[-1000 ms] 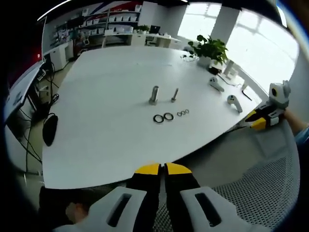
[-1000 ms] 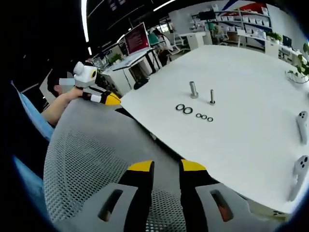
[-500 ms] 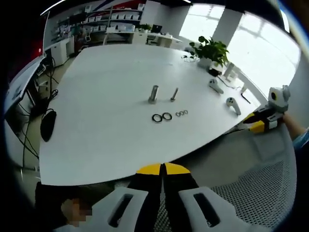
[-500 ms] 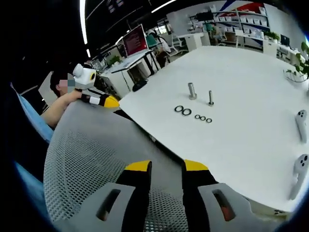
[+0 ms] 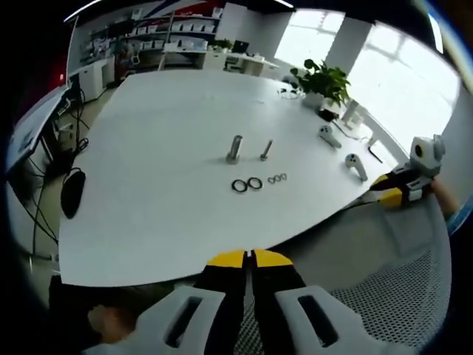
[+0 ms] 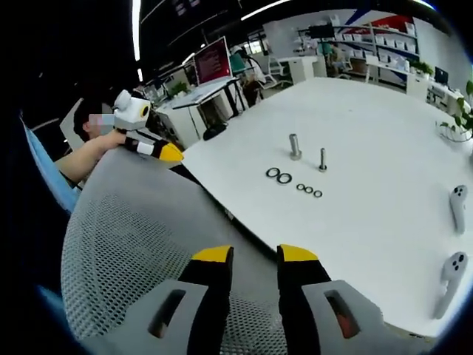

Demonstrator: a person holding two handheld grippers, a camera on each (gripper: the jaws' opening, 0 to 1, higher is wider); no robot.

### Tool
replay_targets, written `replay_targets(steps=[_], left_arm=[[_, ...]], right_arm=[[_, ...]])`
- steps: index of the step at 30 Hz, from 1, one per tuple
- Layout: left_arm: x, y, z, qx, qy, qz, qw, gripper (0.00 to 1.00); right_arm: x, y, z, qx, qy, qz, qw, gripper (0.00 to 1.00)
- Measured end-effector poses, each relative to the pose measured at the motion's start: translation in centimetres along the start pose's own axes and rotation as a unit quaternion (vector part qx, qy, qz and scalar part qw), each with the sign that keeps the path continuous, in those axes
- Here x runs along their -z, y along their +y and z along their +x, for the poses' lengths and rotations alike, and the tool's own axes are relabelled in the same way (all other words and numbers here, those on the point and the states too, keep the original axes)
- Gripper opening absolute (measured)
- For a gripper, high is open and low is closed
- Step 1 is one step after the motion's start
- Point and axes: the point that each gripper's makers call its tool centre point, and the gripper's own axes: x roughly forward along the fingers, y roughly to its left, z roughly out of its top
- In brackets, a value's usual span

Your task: Place the washer onto the threaded stud by aligning its center hole with the stud, sliding it down to the base, and recovering from edge contact or off-axis alignment until the washer reaches the visible bottom stop.

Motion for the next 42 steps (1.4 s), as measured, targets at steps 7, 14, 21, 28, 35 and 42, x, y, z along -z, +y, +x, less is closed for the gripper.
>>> replay_targets(steps=[7,14,21,28,35,42], left_arm=[[-0.4,0.1,-0.1,-0.007,-0.010,-0.018,0.9998,0.00],[-0.3,0.3,-0.1,-0.017,-0.008,-0.061,0.9980,0.00],[-1.2,0.2,-0.3,-0.023,-0.043,-0.011,0.9988,0.00],[-0.8,0.7,-0.5,-0.039,-0.026,-0.016,0.9988,0.00],[0.0,-0.3,-0.5,-0.014,-0.006,-0.077,0.9969,0.00],[-0.7,-0.9,-0.4,0.008,-0.016,-0.099,0.9950,0.00]], right_arm=[[-0.7,0.2,-0.1,-0.009,-0.020,0.004,0.9998,0.24],[-1.0,0.6,-0.1,-0.023,-0.031,0.001,0.9993,0.24],[-1.2,1.4,0.0,-0.046,-0.034,-0.011,0.9983,0.24],[-1.2,1.7,0.0,-0.056,-0.035,-0.016,0.9977,0.24],[-1.4,1.3,0.1,-0.046,-0.039,-0.004,0.9982,0.24],[-1.1,1.3,0.1,-0.048,-0.031,0.000,0.9984,0.24]])
